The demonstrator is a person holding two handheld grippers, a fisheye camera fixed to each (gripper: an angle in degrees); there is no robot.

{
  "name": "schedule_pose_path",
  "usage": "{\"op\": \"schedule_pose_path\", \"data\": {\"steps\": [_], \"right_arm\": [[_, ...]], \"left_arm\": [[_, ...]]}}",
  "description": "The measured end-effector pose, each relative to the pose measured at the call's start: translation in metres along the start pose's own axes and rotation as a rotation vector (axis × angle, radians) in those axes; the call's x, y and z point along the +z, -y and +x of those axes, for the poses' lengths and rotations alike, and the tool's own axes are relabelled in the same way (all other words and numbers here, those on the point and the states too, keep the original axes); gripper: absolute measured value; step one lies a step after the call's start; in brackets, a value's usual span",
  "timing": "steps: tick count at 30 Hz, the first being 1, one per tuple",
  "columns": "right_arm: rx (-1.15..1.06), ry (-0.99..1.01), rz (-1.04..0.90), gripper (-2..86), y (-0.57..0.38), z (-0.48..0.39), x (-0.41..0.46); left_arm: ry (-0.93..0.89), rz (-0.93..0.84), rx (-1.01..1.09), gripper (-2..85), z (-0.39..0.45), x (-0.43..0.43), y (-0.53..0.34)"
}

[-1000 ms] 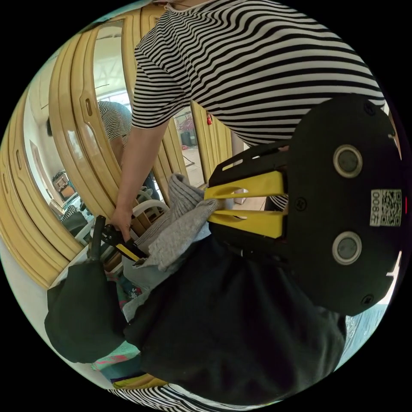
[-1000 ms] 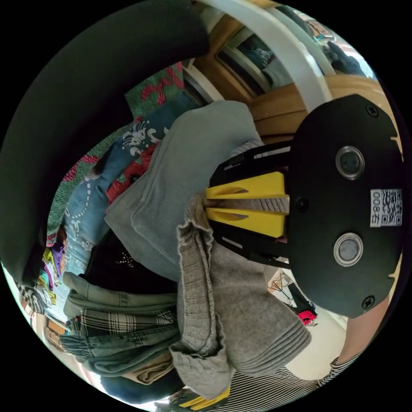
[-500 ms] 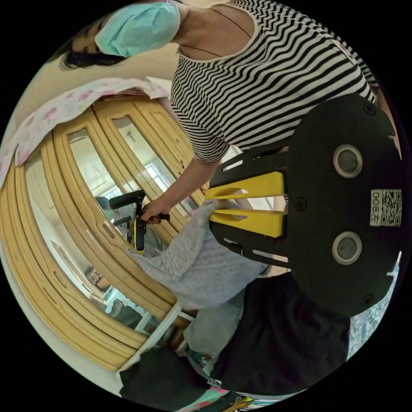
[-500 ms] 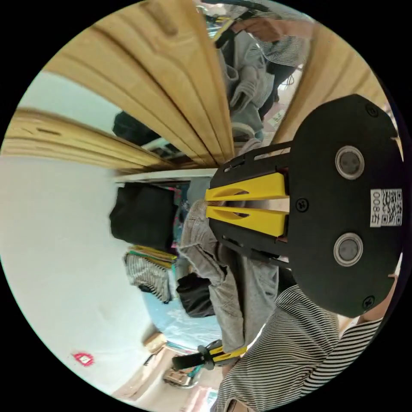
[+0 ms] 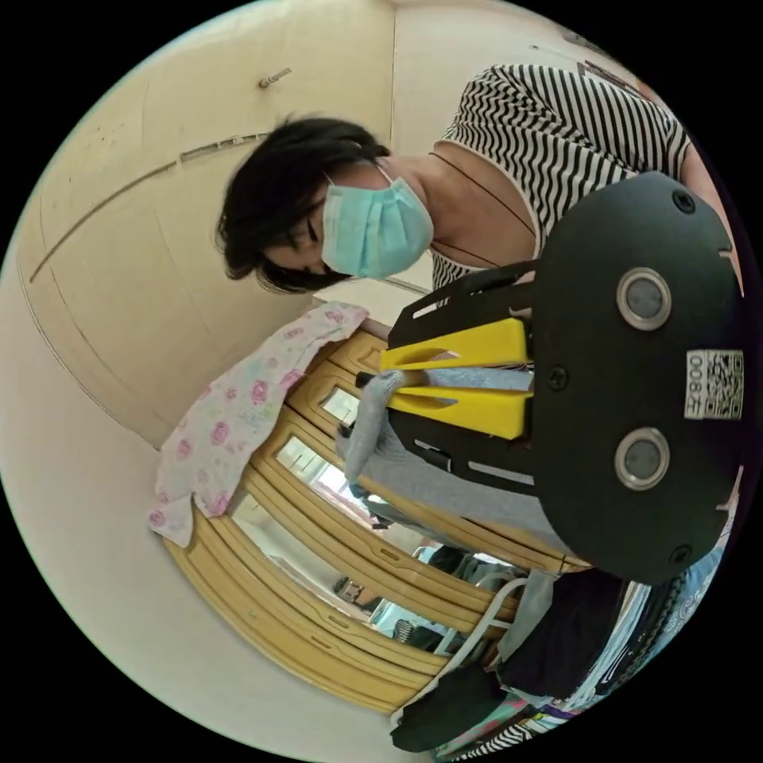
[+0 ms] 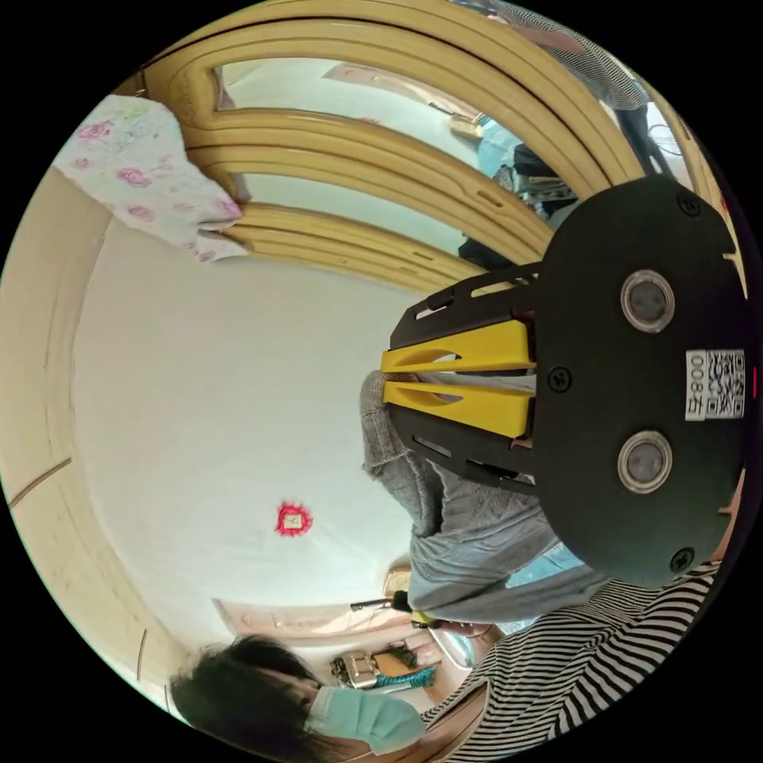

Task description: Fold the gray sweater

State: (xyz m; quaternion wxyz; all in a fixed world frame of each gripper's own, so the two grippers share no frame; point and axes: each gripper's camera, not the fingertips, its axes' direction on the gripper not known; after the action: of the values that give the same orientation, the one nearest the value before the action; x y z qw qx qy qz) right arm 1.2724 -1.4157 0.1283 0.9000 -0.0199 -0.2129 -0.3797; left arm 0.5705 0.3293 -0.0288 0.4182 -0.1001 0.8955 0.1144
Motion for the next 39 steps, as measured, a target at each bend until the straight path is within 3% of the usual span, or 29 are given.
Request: {"op": "schedule_pose_path", "data": {"steps": [8,10,13,20,29,39], "right_arm": [[-0.164,0.433,0.043,1.9,0.018,-0.104,0.019],[-0.202,0.642,0.054,1.8,0.019,-0.128,0.038],[-0.236,0.802,0.042,1.8,0.019,-0.16,0.064],[-0.312,1.067,-0.037,1.9,0.023,-0.249,0.13],[-0.395,1.28,-0.15,1.8,0.042,-0.378,0.207],[-0.345,1.371,-0.216,1.8,0.065,-0.5,0.274]], "left_arm": [[0.537,0.18,0.188,4.2,0.238,-0.092,0.087],[0.672,0.211,0.218,4.2,0.291,-0.093,0.098],[0.882,0.257,0.267,4.2,0.375,-0.084,0.114],[1.341,0.335,0.3,4.2,0.524,-0.058,0.149],[1.482,0.489,0.223,4.3,0.637,-0.103,0.186],[1.464,0.45,0.16,4.1,0.738,-0.198,0.253]]}}
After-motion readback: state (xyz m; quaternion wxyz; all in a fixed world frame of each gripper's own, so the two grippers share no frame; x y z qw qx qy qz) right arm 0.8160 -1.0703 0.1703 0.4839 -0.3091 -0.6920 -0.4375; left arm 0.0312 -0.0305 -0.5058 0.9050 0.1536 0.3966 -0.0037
